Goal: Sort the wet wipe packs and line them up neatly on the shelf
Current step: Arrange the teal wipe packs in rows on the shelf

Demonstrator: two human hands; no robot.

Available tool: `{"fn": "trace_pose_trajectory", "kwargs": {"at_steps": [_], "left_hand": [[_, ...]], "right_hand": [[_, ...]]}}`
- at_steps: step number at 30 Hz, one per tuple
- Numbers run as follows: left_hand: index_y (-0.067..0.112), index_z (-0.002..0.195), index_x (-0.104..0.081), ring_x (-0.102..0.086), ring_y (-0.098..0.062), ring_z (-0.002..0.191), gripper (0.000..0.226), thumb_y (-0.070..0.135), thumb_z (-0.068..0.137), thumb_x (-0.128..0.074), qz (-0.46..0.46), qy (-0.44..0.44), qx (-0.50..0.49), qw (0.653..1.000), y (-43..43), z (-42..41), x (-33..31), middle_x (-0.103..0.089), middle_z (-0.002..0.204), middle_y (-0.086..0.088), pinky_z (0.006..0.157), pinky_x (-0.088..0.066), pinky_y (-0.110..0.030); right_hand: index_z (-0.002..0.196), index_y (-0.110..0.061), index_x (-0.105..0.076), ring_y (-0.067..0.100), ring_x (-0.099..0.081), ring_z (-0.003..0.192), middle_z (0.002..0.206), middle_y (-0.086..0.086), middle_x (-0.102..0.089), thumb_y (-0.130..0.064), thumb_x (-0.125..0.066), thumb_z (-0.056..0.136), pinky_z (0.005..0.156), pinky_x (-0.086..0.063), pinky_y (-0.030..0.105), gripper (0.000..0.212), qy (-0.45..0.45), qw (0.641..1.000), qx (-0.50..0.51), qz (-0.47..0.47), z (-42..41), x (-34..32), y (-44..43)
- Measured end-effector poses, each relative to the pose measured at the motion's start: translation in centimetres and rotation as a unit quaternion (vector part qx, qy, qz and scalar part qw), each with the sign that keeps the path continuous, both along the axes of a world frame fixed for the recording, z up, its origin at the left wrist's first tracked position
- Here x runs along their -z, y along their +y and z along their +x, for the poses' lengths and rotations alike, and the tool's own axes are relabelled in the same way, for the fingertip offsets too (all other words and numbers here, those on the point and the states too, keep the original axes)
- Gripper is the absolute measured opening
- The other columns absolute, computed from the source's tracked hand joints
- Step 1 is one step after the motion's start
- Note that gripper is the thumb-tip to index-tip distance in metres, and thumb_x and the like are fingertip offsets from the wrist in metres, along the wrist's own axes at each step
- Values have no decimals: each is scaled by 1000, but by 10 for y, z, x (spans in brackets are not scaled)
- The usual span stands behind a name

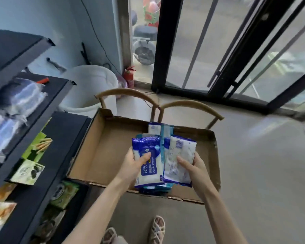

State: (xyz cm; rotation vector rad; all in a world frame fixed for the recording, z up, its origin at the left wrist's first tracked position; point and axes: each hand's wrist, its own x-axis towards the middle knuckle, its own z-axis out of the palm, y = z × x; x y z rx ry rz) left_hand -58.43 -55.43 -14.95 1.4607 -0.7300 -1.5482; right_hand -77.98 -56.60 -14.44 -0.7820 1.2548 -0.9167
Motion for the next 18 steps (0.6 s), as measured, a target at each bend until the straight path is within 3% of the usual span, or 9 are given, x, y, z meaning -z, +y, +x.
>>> {"fn": "trace_pose_trajectory", "kwargs": {"at_steps": [6,18], "left_hand": [[11,115,-52,-71,-21,87,31,19,88,-64,77,-9,1,997,-15,-43,50,-71,104,-9,71,-57,-33],[14,110,-48,-67,-17,88,26,19,90,-64,191,-77,-10,979,-97,-38,188,-65,105,-5,74,-56,-34]], "right_hand": [[111,-17,-48,16,-72,85,104,4,-67,-9,-67,85,59,-56,25,33,40,997,5,73,-41,43,-19],[107,-14,-51,16,-69,86,108,8,-66,-5,-60,91,67,-58,28,21,66,983,21,169,-15,173,-101]]}}
